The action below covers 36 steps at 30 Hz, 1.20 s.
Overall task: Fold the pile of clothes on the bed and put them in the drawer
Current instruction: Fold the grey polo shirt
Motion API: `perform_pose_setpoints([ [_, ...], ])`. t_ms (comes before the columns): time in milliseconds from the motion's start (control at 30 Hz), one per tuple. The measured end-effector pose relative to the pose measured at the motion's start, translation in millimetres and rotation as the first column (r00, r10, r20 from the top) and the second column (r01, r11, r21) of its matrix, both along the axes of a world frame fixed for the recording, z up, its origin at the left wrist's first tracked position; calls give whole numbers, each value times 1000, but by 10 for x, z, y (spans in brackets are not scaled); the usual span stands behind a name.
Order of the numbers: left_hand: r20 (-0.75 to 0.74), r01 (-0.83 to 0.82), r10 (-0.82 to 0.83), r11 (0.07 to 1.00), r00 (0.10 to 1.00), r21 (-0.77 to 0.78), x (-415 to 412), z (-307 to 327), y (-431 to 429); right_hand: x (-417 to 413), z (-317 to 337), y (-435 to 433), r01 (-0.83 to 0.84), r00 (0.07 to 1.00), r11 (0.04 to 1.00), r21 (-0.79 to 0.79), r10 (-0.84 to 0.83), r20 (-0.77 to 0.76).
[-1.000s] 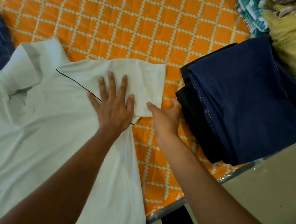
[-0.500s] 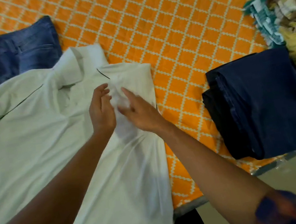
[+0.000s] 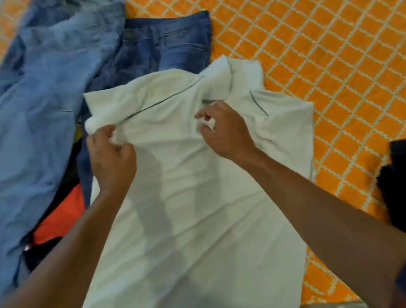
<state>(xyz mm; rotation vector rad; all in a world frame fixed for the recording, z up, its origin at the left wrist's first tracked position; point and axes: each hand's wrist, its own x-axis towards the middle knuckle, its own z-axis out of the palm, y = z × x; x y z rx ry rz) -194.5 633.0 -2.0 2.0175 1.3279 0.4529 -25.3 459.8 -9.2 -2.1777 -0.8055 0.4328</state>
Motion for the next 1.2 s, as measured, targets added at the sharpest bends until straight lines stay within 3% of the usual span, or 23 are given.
perform_pose_setpoints([
  [67, -47, -5, 6, 1000, 999, 24, -116, 13, 140, -43, 138, 542, -145, 988, 988, 58, 141, 65],
  [133, -68, 12, -9, 999, 998, 39, -109, 22, 252, -16, 202, 1025, -288, 950, 958, 18, 283, 133],
  [233, -105, -62, 57, 997, 993, -53, -7, -10, 494, 30, 251, 1618, -487, 843, 848, -210, 519, 141],
  [300, -132, -100, 87, 990, 987, -100, 34, -59, 658, 43, 217, 1892, -514, 795, 788, -339, 586, 157],
  [367, -128, -102, 86, 988, 988, -120, 101, -72, 717, 106, 196, 1998, -459, 809, 830, -317, 538, 236],
  [467, -76, -140, 129, 976, 989, -167, 121, -86, 799, 157, 184, 2161, -343, 888, 933, -113, 361, 284],
  [567, -76, -173, 161, 963, 984, -204, 153, -50, 822, 229, 270, 2311, -84, 993, 988, 126, 72, 97],
  [667, -126, -204, 184, 964, 975, -173, 254, 42, 845, 300, 338, 2389, -9, 974, 978, 208, 56, -221],
  [733, -127, -236, 218, 959, 968, -158, 302, 60, 892, 328, 346, 2377, -90, 939, 988, 129, 127, -319],
  [833, -95, -192, 179, 969, 979, -154, 341, 33, 916, 439, 284, 2297, -158, 965, 987, 3, 155, -212],
  [933, -19, -107, 105, 973, 994, -202, 409, 16, 848, 433, 322, 2284, -306, 903, 949, -75, 264, -340],
  [967, 9, -118, 123, 965, 992, -235, 423, 7, 853, 417, 333, 2300, -376, 892, 918, -128, 321, -317],
  [1067, 186, -213, 326, 865, 927, -455, 424, 80, 936, 420, 363, 2368, -449, 886, 852, -268, 385, -259],
  [1200, 364, -153, 558, 675, 746, -722, 340, 156, 1020, 532, 488, 2380, -353, 849, 894, -277, 182, -496],
])
